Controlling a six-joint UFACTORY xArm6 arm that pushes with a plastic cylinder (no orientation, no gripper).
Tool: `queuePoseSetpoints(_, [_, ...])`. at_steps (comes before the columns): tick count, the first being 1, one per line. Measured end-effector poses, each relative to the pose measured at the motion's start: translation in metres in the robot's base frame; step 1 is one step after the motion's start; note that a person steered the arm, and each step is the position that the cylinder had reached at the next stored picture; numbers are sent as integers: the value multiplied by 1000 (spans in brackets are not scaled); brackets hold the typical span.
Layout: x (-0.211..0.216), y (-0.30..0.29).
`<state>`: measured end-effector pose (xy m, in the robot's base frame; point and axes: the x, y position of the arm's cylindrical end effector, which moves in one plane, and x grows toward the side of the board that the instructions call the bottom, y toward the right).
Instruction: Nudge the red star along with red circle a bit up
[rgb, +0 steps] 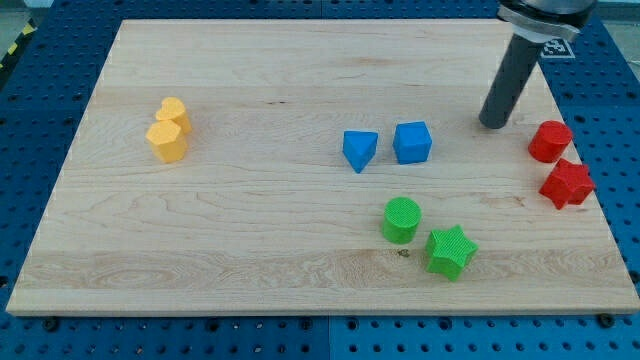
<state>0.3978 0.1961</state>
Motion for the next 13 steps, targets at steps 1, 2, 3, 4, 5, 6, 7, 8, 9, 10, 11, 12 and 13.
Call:
queuePoseSetpoints(1, [33, -6])
queuePoseSetpoints(2, [87, -6])
queuePoseSetpoints(3, [139, -5])
queuePoseSetpoints(4, [155, 29])
queuePoseSetpoints(5, [149, 69])
queuePoseSetpoints(6, [124, 79])
queuePoseSetpoints(7, [120, 80])
queuePoseSetpoints(8, [133, 104])
queuePoseSetpoints(9, [119, 119])
queuePoseSetpoints(10, [97, 119])
queuePoseSetpoints(11, [93, 119])
queuePoseSetpoints(12, [127, 127])
queuePoseSetpoints(13, [141, 110])
